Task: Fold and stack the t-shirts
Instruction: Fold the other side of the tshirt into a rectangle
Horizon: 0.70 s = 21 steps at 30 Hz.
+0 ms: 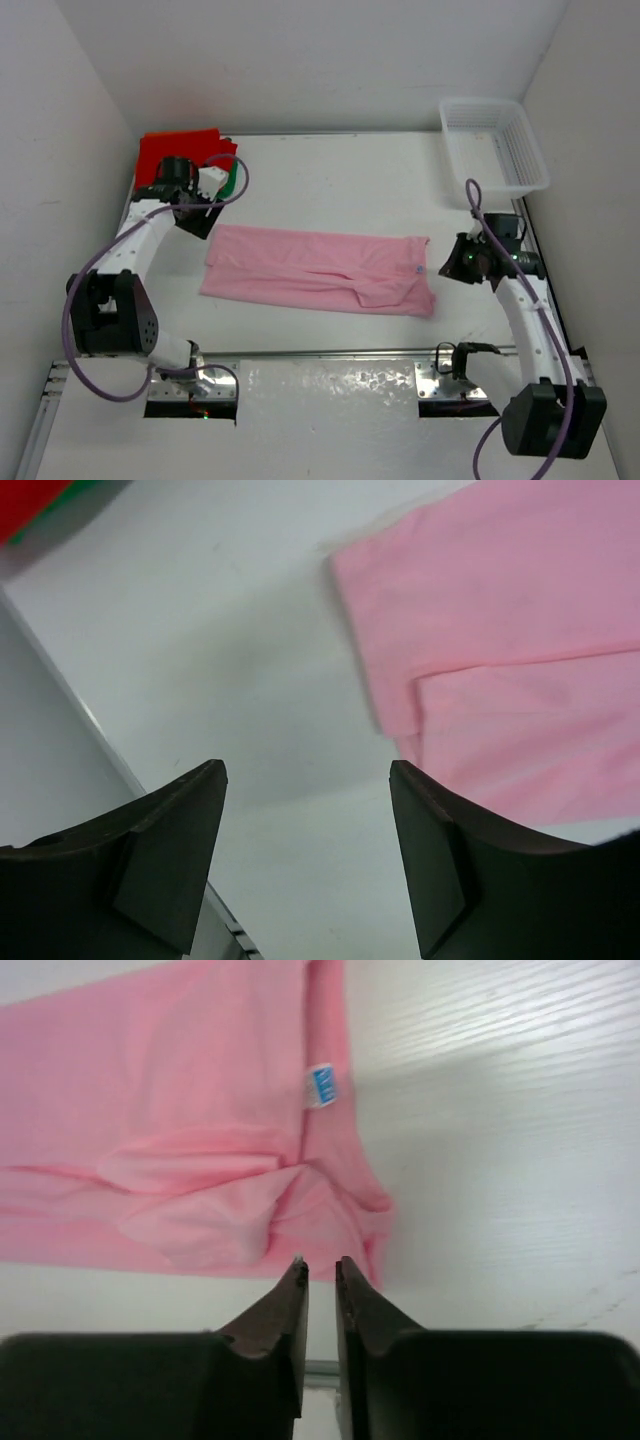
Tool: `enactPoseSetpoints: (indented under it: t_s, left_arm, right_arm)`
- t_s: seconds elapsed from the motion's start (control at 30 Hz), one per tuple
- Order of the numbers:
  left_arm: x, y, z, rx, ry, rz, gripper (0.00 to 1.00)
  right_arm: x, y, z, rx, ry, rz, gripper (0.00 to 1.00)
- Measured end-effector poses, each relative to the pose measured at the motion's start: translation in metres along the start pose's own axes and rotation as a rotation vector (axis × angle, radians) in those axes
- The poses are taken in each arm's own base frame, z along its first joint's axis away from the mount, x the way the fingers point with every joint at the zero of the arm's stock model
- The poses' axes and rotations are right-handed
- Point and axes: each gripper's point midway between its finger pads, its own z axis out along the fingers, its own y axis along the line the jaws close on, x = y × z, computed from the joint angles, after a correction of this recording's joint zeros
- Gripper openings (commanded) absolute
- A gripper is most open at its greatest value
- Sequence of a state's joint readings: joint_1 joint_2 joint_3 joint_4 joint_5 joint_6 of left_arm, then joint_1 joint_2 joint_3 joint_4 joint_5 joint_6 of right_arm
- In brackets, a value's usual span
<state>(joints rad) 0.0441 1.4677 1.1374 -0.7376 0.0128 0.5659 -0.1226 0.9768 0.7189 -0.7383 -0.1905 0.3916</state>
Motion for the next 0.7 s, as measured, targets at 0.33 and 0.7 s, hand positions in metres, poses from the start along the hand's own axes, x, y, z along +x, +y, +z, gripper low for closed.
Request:
enactPoseSetpoints:
  t_s: [0.33,0.7]
  left_arm:
    - [-0.005,-0.048,0.017,0.086,0.027,0.102,0.64]
    - [0.021,-0.051,0.039,0.077,0.13,0.076,0.64]
  right_arm:
    - [0.098,0.059,0.03,-0.092,0.265,-0.266,0.0]
    - [0.123,0.054,0.069,0.015,0.371,-0.348,0.0]
